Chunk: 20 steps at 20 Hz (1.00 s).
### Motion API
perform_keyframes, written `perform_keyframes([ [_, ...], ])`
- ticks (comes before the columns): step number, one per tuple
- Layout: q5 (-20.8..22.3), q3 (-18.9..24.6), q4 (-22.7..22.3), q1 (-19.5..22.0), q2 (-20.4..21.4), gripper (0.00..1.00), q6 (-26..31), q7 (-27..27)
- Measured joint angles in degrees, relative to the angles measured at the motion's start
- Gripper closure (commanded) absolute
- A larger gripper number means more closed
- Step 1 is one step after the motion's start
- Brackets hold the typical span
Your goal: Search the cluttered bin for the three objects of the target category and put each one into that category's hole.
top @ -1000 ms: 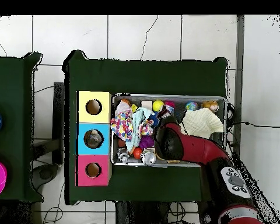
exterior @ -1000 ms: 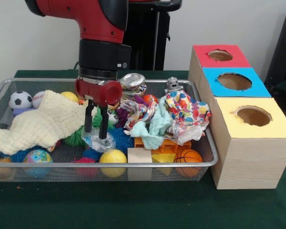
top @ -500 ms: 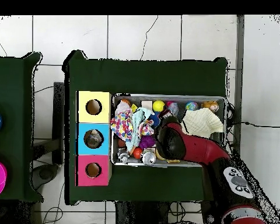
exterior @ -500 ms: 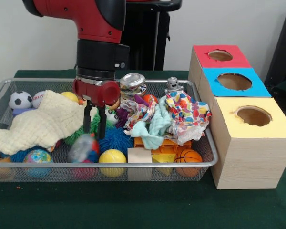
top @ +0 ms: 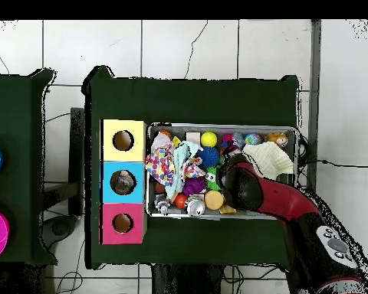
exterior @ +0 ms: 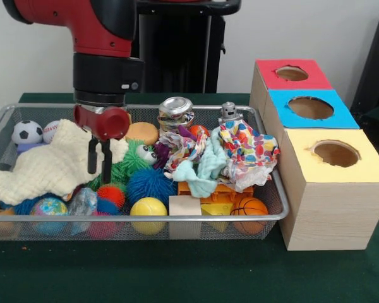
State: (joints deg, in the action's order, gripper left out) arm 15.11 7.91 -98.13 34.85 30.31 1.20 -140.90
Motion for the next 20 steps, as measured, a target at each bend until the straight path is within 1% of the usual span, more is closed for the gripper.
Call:
perform_keyframes([
  [7, 1.4, 2.3, 0.1, 4.3, -0.8, 0.0, 2.4, 0.0],
  [11, 2.4, 3.6, 0.4, 5.4, -2.0, 0.0, 2.7, 0.0],
  [12, 3.7, 5.4, 1.0, 6.2, -3.4, 0.0, 4.4, 0.0],
  [17, 6.6, 8.8, 2.5, 7.4, -5.7, 0.0, 9.1, 0.4],
  [18, 8.2, 10.1, 3.0, 7.6, -6.4, 0.0, 11.2, 0.6],
  [20, 9.5, 11.1, 3.4, 7.7, -6.8, 0.0, 12.6, 0.7],
])
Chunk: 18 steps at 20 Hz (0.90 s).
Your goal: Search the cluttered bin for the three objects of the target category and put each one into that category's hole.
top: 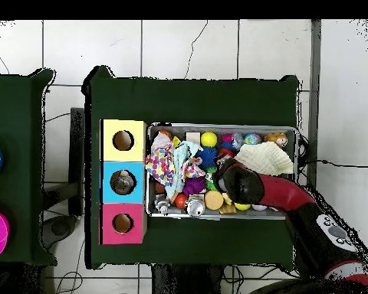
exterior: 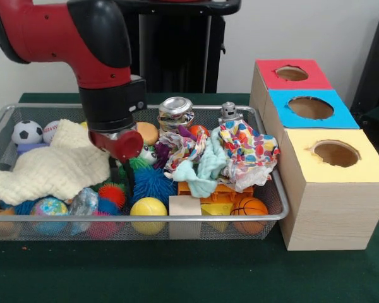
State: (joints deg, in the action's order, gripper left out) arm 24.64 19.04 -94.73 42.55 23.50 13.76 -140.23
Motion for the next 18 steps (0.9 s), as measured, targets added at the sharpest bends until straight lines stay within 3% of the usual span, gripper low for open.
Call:
perform_keyframes([
  [10, 7.5, 5.1, 2.0, 1.6, -0.4, 0.0, 4.0, 0.0],
  [18, 9.0, 6.6, 3.3, 1.6, 1.0, 0.0, 10.1, 0.2],
])
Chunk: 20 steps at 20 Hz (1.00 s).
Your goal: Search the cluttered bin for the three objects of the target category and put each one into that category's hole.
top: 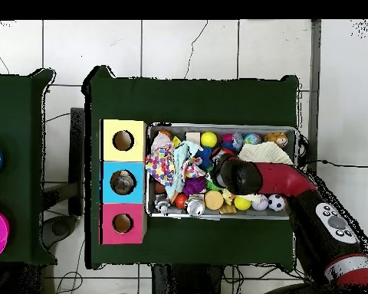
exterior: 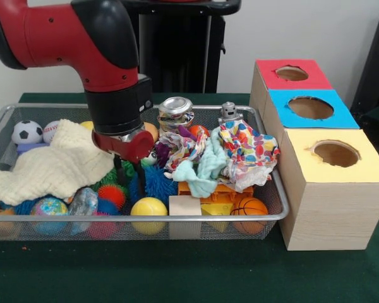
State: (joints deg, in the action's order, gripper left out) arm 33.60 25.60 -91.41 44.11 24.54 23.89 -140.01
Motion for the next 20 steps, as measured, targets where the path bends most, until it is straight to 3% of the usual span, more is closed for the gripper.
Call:
perform_keyframes([
  [9, 2.8, 1.6, 0.6, -0.7, 5.4, 0.0, 3.1, 0.7],
  [20, 6.5, 1.9, 3.7, -0.6, 6.8, 0.0, 3.1, 2.5],
])
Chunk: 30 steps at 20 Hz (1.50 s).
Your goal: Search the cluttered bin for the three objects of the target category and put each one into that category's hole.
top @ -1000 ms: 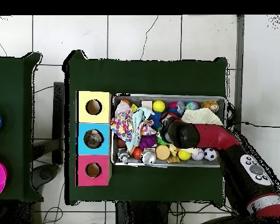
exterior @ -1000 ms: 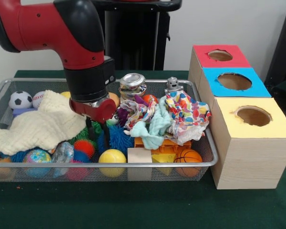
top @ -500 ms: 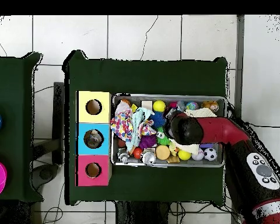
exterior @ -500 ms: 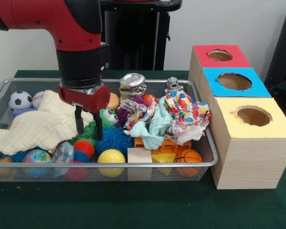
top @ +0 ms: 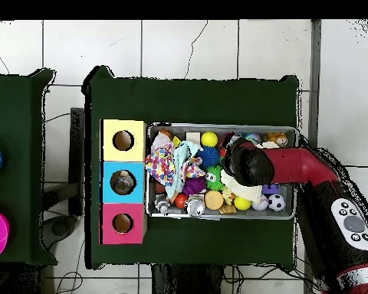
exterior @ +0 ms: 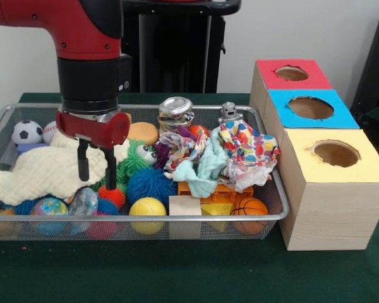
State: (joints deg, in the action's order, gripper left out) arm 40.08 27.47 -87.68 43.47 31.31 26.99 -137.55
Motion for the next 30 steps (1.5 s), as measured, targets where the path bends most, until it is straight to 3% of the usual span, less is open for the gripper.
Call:
perform_keyframes([
  [30, 8.4, -1.1, 1.0, -0.5, -4.2, 0.0, -1.2, 0.0],
])
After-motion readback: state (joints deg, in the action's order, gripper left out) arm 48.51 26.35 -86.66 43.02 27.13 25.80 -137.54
